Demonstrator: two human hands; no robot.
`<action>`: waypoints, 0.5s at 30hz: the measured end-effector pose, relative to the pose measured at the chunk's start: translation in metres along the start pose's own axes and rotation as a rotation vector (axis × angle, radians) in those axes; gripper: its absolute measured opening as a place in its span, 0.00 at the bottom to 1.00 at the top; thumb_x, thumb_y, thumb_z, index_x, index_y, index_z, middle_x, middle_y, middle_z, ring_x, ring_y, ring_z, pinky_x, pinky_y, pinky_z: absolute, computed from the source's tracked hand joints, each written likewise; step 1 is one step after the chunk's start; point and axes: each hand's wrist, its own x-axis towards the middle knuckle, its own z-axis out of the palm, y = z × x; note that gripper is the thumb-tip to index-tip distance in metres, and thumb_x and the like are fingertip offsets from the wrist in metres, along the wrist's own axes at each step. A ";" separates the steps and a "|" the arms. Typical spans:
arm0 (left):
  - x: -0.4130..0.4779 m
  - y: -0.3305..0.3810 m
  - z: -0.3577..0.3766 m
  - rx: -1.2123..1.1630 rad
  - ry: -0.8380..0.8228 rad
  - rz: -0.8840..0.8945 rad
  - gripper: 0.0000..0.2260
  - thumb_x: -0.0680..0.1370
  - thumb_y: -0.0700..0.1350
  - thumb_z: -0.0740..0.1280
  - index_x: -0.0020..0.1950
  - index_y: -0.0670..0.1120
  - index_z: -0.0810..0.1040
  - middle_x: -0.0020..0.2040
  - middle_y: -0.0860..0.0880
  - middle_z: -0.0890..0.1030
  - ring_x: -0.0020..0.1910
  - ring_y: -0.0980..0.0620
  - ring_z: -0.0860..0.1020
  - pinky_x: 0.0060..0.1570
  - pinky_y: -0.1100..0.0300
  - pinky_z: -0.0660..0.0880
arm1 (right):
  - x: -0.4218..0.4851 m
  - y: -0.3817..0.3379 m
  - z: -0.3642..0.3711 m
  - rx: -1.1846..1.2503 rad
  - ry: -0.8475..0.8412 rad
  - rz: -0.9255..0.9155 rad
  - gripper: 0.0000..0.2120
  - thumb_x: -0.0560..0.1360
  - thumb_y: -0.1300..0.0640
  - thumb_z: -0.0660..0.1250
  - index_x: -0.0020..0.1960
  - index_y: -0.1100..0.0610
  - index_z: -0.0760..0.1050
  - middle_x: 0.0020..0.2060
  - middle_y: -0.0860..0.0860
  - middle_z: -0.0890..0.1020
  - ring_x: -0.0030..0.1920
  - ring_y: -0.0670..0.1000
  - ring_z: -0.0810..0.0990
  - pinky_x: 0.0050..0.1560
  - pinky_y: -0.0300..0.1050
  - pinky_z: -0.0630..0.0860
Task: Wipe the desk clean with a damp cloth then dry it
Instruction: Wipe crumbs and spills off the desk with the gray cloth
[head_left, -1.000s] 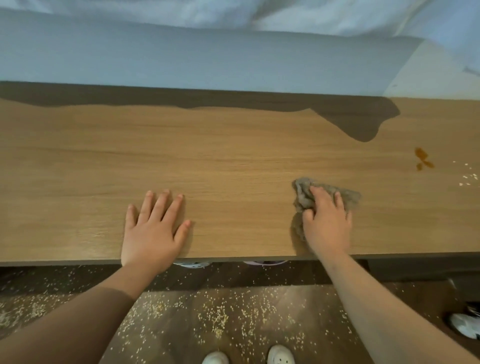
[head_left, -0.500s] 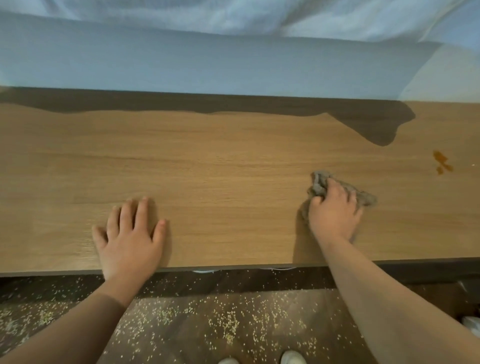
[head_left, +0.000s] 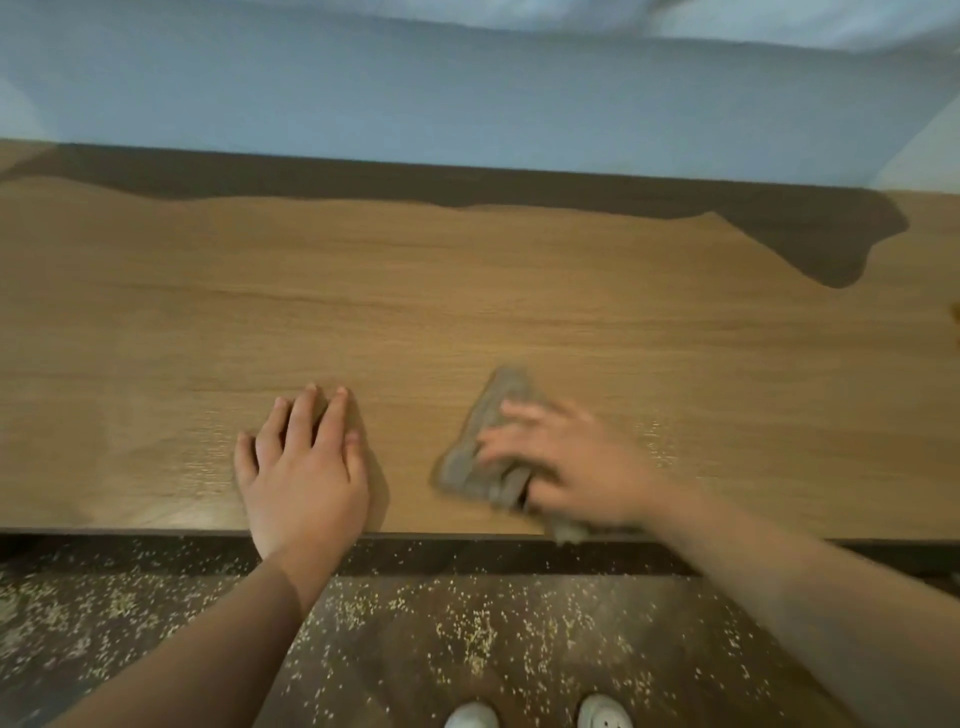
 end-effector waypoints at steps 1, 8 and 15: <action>0.000 0.001 0.000 0.002 0.001 0.004 0.26 0.77 0.56 0.44 0.72 0.54 0.64 0.73 0.49 0.64 0.72 0.46 0.58 0.70 0.43 0.52 | 0.003 0.020 -0.008 -0.014 0.076 0.145 0.19 0.78 0.53 0.58 0.66 0.39 0.65 0.69 0.36 0.62 0.72 0.41 0.50 0.69 0.46 0.35; -0.001 0.005 -0.004 0.047 -0.043 0.002 0.22 0.80 0.56 0.48 0.74 0.55 0.60 0.75 0.50 0.60 0.74 0.46 0.55 0.71 0.43 0.50 | -0.002 -0.030 0.034 0.017 0.322 0.347 0.19 0.75 0.53 0.54 0.65 0.44 0.68 0.69 0.42 0.67 0.73 0.48 0.56 0.74 0.56 0.43; -0.017 0.021 -0.009 0.105 -0.163 0.081 0.25 0.79 0.56 0.39 0.76 0.54 0.44 0.77 0.49 0.47 0.75 0.45 0.43 0.72 0.43 0.44 | -0.047 0.002 0.021 -0.026 0.299 0.422 0.18 0.77 0.54 0.57 0.66 0.41 0.67 0.69 0.40 0.67 0.73 0.44 0.54 0.72 0.50 0.37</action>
